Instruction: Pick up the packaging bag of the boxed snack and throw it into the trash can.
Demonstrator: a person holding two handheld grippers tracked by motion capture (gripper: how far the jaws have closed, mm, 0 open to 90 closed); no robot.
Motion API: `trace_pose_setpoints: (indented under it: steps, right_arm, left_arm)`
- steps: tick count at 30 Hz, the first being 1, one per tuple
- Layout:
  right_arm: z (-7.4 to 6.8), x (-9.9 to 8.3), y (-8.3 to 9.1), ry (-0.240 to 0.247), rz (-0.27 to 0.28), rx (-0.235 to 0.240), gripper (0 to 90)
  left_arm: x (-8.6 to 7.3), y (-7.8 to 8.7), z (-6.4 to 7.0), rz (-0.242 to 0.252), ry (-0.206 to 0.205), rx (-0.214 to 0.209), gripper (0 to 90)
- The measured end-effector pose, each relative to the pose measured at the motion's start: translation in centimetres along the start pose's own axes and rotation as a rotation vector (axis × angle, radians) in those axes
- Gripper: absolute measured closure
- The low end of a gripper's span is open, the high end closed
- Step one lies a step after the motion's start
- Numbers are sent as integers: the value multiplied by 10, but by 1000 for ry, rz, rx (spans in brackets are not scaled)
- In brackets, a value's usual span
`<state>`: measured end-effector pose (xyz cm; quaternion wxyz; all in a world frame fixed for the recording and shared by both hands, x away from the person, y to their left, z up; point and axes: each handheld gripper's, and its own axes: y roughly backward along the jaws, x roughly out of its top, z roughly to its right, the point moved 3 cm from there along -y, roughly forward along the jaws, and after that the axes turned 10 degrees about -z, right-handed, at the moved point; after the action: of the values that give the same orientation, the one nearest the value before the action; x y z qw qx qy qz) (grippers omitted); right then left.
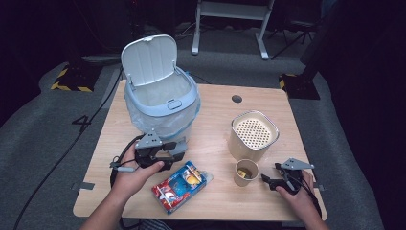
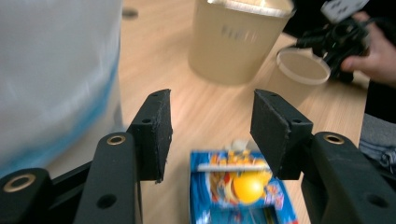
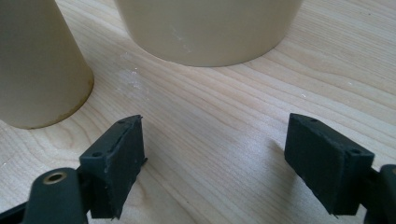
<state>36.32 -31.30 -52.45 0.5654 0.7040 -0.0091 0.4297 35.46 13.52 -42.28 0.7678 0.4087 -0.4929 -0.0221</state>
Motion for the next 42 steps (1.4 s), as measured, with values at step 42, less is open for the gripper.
trace_pose_setpoints:
  steps: [42]
  right_arm:
    - [0,0,0,0,0,0,200]
  left_arm:
    - [-66,-52,-11,-327,102,-48,741]
